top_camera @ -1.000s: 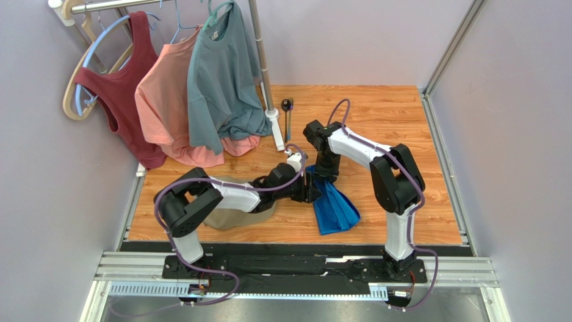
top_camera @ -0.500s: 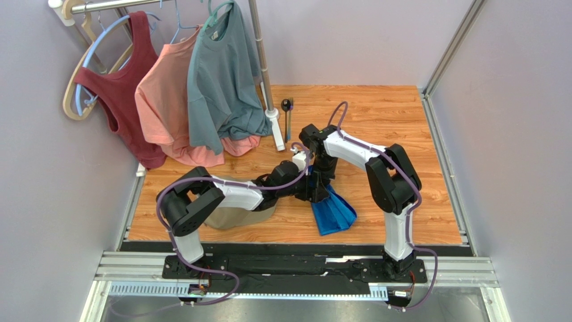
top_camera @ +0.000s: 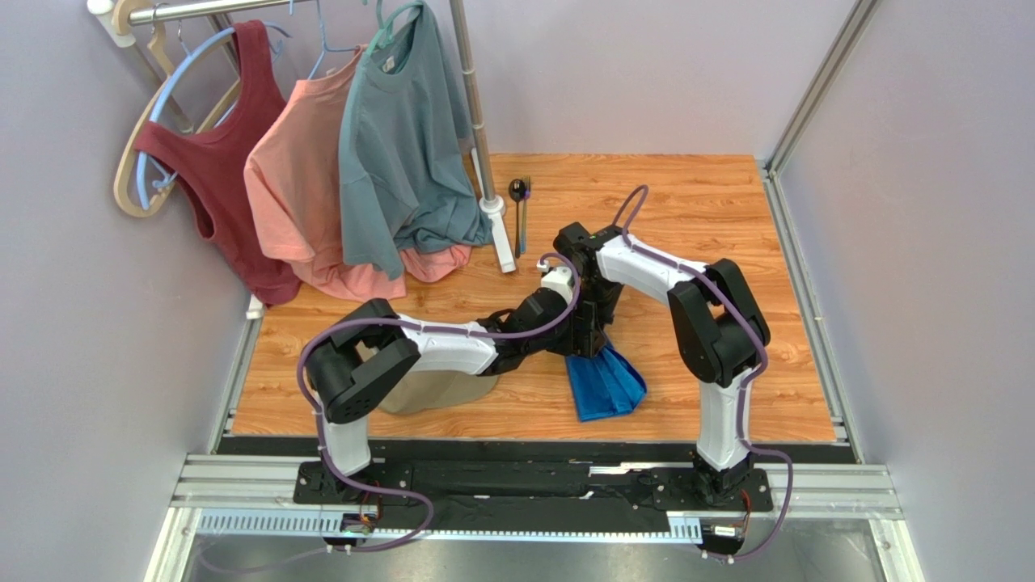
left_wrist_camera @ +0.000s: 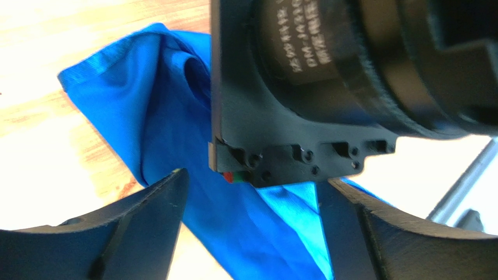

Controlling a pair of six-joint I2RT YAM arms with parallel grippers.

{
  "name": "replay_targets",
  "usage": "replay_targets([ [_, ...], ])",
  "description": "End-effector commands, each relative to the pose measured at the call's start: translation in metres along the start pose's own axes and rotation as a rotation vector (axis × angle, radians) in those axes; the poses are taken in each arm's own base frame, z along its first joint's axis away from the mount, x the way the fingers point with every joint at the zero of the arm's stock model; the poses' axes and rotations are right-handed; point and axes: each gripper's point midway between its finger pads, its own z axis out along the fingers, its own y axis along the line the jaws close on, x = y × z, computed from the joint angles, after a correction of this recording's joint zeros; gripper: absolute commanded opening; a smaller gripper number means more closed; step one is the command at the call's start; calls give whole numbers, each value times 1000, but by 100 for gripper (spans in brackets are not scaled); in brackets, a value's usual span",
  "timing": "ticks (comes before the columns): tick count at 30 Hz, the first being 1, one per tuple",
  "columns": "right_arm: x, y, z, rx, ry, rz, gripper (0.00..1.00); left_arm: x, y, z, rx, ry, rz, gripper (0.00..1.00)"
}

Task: Fold the napkin into a case and place the utensils inside
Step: Fold the 2/3-rectangle-folded napkin at the center of the board.

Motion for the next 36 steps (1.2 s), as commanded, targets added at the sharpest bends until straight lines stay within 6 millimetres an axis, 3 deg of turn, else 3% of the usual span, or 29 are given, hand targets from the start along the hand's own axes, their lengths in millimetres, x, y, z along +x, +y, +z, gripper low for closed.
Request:
replay_targets([
  [1,7,20,-22,-81,-43,37,14,-1,-29,7,32,-58,58,85],
  [2,5,18,-25,-76,-54,47,14,5,-25,5,24,-69,69,85],
  [4,4,17,-27,-82,-55,58,14,-3,-38,2,88,-136,96,85],
  [7,1,16,-31,-88,-65,58,14,1,-35,3,96,-147,110,90],
  [17,1,20,-39,-127,-55,83,14,19,-31,29,99,-130,126,84],
  [20,1,18,-38,-128,-58,75,14,22,-34,32,115,-117,136,68],
  [22,0,17,-38,-127,-66,56,16,23,-36,30,131,-105,143,45],
  [24,-3,14,-36,-128,-68,21,24,24,-39,23,154,-99,147,19],
  [27,-14,10,-40,-159,-91,-33,34,26,-44,13,208,-82,142,14],
  [30,-29,10,-55,-233,-127,-83,51,30,-49,7,285,-47,123,10],
  [31,-29,11,-59,-263,-127,-135,59,29,-47,7,298,-42,109,0],
  [36,-44,3,-84,-366,-174,-237,74,33,-61,0,428,1,73,0],
])
